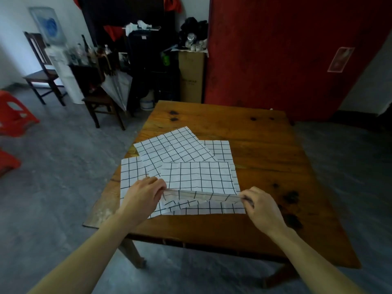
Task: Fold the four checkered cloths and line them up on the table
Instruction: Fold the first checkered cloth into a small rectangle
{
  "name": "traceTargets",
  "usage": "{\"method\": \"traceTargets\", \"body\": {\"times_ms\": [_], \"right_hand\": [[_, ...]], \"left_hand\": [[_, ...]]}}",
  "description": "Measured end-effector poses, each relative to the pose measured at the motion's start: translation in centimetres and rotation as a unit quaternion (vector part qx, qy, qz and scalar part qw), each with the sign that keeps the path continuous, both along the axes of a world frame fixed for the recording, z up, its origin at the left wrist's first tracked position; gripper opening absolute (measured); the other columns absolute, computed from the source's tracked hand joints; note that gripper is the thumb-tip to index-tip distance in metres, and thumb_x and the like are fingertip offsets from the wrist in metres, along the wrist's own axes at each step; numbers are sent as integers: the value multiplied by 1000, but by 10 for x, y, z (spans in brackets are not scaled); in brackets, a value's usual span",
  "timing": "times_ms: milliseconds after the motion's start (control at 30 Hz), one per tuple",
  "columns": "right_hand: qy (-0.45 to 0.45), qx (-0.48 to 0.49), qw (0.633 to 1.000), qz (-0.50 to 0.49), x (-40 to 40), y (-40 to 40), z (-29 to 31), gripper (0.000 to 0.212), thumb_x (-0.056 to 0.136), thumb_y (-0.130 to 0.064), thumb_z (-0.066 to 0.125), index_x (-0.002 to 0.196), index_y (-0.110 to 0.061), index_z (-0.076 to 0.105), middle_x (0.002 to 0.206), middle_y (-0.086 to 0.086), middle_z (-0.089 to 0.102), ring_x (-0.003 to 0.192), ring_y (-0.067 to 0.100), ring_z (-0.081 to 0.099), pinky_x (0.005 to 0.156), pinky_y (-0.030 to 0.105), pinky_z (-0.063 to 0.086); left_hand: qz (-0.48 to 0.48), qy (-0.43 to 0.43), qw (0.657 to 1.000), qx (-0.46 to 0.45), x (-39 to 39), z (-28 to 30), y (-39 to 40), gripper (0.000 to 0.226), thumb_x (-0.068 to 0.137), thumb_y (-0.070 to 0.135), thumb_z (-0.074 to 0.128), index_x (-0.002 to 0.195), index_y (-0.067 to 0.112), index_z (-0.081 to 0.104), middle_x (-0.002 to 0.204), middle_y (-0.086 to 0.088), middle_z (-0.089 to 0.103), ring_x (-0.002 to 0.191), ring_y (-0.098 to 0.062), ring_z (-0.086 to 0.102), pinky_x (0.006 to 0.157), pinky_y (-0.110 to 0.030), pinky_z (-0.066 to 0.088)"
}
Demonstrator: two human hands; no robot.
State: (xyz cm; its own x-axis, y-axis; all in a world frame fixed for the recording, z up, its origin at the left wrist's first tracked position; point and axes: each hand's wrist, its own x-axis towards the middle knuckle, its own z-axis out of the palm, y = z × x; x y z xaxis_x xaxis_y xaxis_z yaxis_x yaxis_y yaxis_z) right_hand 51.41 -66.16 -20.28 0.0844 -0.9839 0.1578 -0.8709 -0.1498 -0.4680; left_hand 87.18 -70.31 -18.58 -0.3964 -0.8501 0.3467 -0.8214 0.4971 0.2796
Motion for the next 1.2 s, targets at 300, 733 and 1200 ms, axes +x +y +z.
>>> {"method": "traceTargets", "body": {"times_ms": [300, 733, 1200], "right_hand": [[-29, -40, 999, 4, -6, -3, -2, 13, 93, -19, 64, 104, -24, 68, 87, -13, 57, 79, 3, 55, 71, 27, 53], [33, 32, 998, -45, 19, -114, -6, 13, 97, -19, 57, 94, -29, 65, 87, -12, 56, 79, 1, 52, 64, 18, 43], [106, 89, 986, -95, 26, -189, -40, 35, 92, -27, 64, 126, -27, 57, 118, -7, 54, 111, 11, 48, 96, 29, 39]], "left_hand": [[48, 15, 999, -7, -9, 3, 20, 3, 91, 18, 68, 90, 21, 67, 80, 9, 64, 70, -11, 54, 59, -31, 49], [73, 34, 996, 42, 10, -25, -104, 5, 92, 18, 63, 94, 21, 66, 85, 5, 65, 77, -17, 58, 63, -35, 50], [87, 12, 989, 120, 2, -56, -180, 28, 88, 17, 71, 115, 16, 66, 109, 0, 68, 105, -23, 58, 87, -37, 49]]}}
